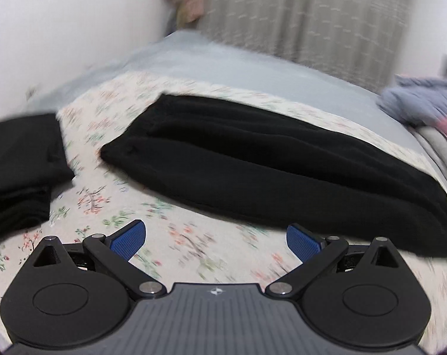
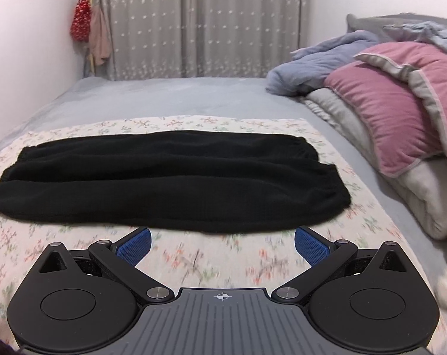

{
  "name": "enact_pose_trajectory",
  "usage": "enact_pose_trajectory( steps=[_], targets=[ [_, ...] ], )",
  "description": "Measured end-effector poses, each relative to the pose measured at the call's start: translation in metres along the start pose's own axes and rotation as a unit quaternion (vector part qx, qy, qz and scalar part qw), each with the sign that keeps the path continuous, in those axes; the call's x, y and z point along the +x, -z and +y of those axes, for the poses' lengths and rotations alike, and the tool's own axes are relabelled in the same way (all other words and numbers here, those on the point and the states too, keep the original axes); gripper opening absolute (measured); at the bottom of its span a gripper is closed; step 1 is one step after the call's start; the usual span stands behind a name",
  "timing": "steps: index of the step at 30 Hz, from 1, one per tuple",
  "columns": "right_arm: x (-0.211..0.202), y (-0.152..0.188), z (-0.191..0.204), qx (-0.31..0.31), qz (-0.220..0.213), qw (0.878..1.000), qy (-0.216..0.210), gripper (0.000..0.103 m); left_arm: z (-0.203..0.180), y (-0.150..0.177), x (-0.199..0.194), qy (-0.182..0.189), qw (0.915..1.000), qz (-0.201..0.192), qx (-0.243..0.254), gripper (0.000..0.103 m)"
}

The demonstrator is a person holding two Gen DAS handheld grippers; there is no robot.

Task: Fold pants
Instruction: 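Grasp the waistband of the black sweatpants with the left and right grippers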

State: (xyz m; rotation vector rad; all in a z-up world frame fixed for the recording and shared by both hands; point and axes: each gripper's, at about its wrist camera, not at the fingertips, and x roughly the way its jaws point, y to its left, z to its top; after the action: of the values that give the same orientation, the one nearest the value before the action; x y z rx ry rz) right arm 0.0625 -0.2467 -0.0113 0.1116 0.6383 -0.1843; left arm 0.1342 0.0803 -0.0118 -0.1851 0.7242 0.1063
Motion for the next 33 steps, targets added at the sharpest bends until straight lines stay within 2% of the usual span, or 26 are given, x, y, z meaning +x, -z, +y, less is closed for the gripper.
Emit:
enact_pose_trajectory(
  steps=[3, 5, 7, 10, 13, 14, 16, 17, 18, 19, 20, 21, 23, 24, 25, 26, 27, 28, 29, 30, 31, 33],
  targets=[
    [0.047, -0.018, -0.044, 0.086, 0.046, 0.995, 0.001, 0.103, 0.029, -0.015, 0.043, -0.014, 0.9973, 0.045, -0.057, 0.101],
    [0.082, -0.021, -0.087, 0.181, 0.068, 0.981, 0.006, 0.103, 0.051, -0.023, 0.071, -0.011, 0.9926, 0.067, -0.101, 0.101],
    [0.110, -0.014, -0.119, 0.254, 0.087, 0.963, 0.013, 0.103, 0.073, -0.026, 0.092, -0.007, 0.9837, 0.093, -0.154, 0.101],
    [0.139, 0.001, -0.156, 0.313, 0.108, 0.942, 0.050, 0.101, 0.098, -0.030, 0.108, -0.031, 0.9736, 0.096, -0.205, 0.101],
    [0.149, 0.015, -0.183, 0.368, 0.091, 0.924, 0.057, 0.099, 0.112, -0.038, 0.115, -0.046, 0.9701, 0.079, -0.225, 0.101],
    [0.151, 0.016, -0.186, 0.377, 0.082, 0.921, 0.053, 0.099, 0.116, -0.041, 0.118, -0.050, 0.9697, 0.070, -0.229, 0.101],
    [0.156, 0.013, -0.186, 0.375, 0.062, 0.923, 0.055, 0.095, 0.123, -0.047, 0.126, -0.053, 0.9669, 0.058, -0.243, 0.101],
    [0.159, 0.011, -0.183, 0.371, 0.056, 0.925, 0.055, 0.086, 0.126, -0.046, 0.130, -0.049, 0.9650, 0.056, -0.252, 0.101],
    [0.163, 0.010, -0.181, 0.367, 0.049, 0.927, 0.058, 0.070, 0.126, -0.045, 0.133, -0.045, 0.9635, 0.056, -0.258, 0.100],
    [0.168, 0.008, -0.181, 0.368, 0.047, 0.926, 0.063, 0.059, 0.126, -0.046, 0.135, -0.043, 0.9638, 0.049, -0.259, 0.100],
    [0.172, 0.008, -0.180, 0.368, 0.046, 0.926, 0.073, 0.038, 0.123, -0.047, 0.136, -0.043, 0.9657, 0.040, -0.253, 0.100],
    [0.175, 0.008, -0.181, 0.369, 0.046, 0.924, 0.083, 0.024, 0.121, -0.047, 0.136, -0.040, 0.9676, 0.030, -0.247, 0.099],
    [0.177, 0.008, -0.185, 0.380, 0.039, 0.921, 0.078, 0.015, 0.118, -0.048, 0.138, -0.032, 0.9677, 0.019, -0.250, 0.096],
    [0.175, 0.009, -0.187, 0.386, 0.036, 0.919, 0.069, 0.007, 0.117, -0.048, 0.140, -0.026, 0.9673, 0.014, -0.252, 0.090],
    [0.172, 0.009, -0.189, 0.394, 0.029, 0.917, 0.059, 0.007, 0.116, -0.048, 0.142, -0.019, 0.9677, 0.011, -0.251, 0.077],
    [0.170, 0.006, -0.189, 0.397, 0.023, 0.916, 0.056, 0.005, 0.114, -0.048, 0.143, -0.012, 0.9687, 0.010, -0.248, 0.071],
    [0.164, 0.005, -0.190, 0.398, 0.013, 0.916, 0.054, 0.005, 0.114, -0.048, 0.144, -0.005, 0.9702, 0.011, -0.242, 0.057],
    [0.158, 0.003, -0.191, 0.401, 0.004, 0.915, 0.051, 0.005, 0.113, -0.048, 0.145, 0.005, 0.9709, 0.013, -0.239, 0.037],
    [0.153, 0.001, -0.191, 0.405, -0.005, 0.913, 0.045, 0.004, 0.114, -0.047, 0.145, 0.014, 0.9695, 0.017, -0.244, 0.027],
    [0.145, 0.001, -0.193, 0.409, -0.014, 0.912, 0.038, 0.004, 0.117, -0.047, 0.143, 0.025, 0.9665, 0.021, -0.255, 0.011],
    [0.139, 0.000, -0.194, 0.410, -0.023, 0.911, 0.032, 0.004, 0.120, -0.047, 0.142, 0.033, 0.9646, 0.020, -0.261, 0.005],
    [0.130, -0.002, -0.194, 0.405, -0.031, 0.913, 0.029, 0.004, 0.127, -0.047, 0.136, 0.051, 0.9599, 0.010, -0.275, 0.002]
  ],
)
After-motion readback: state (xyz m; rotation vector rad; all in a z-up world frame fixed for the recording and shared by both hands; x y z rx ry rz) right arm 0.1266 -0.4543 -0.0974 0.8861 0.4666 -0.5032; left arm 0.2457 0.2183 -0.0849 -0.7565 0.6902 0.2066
